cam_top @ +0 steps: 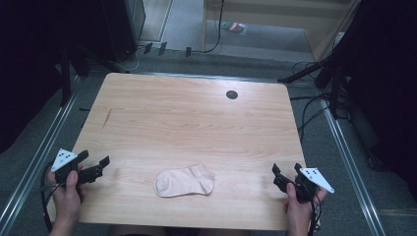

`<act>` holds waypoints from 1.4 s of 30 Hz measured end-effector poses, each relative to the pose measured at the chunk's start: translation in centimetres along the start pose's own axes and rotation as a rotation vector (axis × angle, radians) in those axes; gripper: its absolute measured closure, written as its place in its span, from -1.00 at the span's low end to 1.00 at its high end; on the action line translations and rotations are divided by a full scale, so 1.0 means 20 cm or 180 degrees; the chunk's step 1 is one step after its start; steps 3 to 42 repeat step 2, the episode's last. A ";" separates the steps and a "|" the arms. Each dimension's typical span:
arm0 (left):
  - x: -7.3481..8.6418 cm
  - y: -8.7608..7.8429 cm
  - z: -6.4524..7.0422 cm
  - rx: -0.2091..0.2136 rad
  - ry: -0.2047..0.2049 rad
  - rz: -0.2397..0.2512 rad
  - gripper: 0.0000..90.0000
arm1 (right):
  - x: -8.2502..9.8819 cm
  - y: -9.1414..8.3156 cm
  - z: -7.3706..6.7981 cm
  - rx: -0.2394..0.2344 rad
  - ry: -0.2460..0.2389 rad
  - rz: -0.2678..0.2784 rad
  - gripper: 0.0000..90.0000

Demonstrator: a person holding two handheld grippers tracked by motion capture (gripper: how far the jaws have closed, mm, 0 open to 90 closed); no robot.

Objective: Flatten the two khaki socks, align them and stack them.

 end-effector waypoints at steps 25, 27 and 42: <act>0.00 0.00 0.00 -0.0002 0.0004 0.0000 -0.68 | 0.00 0.00 0.00 -0.0005 0.0008 -0.0002 -0.68; 0.00 0.00 0.00 -0.0002 0.0004 0.0000 -0.68 | 0.00 0.00 0.00 -0.0005 0.0008 -0.0002 -0.68; 0.00 0.00 0.00 -0.0002 0.0004 0.0000 -0.68 | 0.00 0.00 0.00 -0.0005 0.0008 -0.0002 -0.68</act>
Point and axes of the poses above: each handheld gripper's, and its own axes: y roughly forward along the jaws, x roughly out of its underside, z roughly to its right, the point moved 7 cm from there along y, roughly forward along the jaws, and after that the axes turned 3 degrees about y, right-handed, at the moved point
